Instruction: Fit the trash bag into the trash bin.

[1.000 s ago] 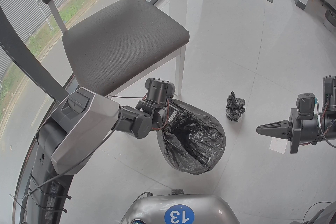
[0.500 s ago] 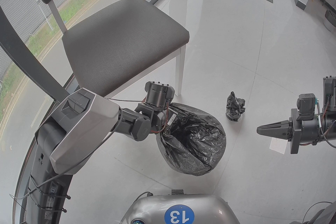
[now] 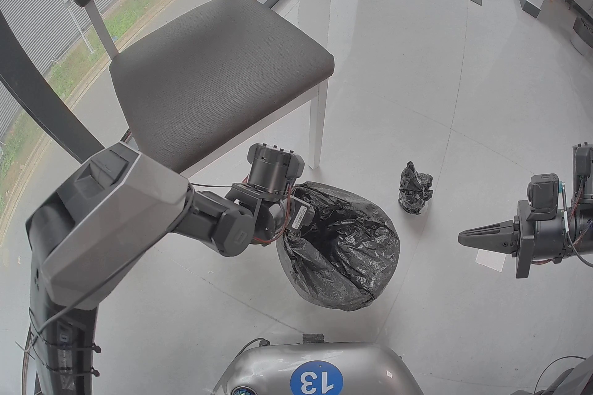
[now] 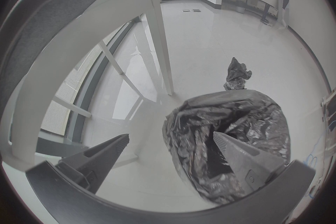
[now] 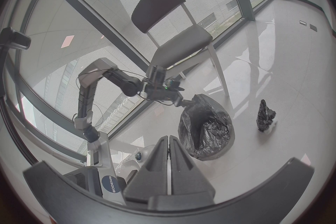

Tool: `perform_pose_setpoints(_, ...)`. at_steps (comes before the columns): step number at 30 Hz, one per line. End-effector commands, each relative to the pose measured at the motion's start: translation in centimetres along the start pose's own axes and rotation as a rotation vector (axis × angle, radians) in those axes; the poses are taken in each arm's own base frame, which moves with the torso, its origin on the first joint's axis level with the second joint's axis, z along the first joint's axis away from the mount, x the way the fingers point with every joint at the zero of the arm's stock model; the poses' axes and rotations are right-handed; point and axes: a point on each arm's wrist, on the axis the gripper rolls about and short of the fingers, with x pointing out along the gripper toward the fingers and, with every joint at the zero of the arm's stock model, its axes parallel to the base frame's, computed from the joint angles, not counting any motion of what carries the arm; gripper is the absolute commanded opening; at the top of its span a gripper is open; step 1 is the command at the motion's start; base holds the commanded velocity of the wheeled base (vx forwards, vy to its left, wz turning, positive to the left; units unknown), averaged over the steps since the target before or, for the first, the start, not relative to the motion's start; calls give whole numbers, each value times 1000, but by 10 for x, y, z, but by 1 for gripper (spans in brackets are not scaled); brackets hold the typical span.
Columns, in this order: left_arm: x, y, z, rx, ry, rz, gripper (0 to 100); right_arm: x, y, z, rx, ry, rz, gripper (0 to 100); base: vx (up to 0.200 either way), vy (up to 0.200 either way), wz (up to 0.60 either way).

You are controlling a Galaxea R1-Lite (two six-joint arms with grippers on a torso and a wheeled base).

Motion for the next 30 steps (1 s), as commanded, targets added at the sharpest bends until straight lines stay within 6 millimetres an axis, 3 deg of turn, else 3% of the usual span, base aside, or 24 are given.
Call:
perform_pose_setpoints(1,-56,11,10,-46,-12,-18,100,-14,-12,-18,68,11,-88,0,0,0,0)
perform_pose_setpoints(9,-93,30,18,-204,-19,-11,100,-39,-48,-42,154,24,-276,0,0,0,0)
perform_pose_setpoints(18,-129,46,29,-344,2,-9,100,-53,-108,-62,216,75,-409,0,0,0,0)
perform_pose_setpoints(19,-130,48,29,-353,-1,-7,100,-53,-114,-63,221,80,-416,100,0,0,0)
perform_pose_setpoints(30,-151,64,13,-356,22,11,100,-51,-168,-64,254,79,-463,100,0,0,0)
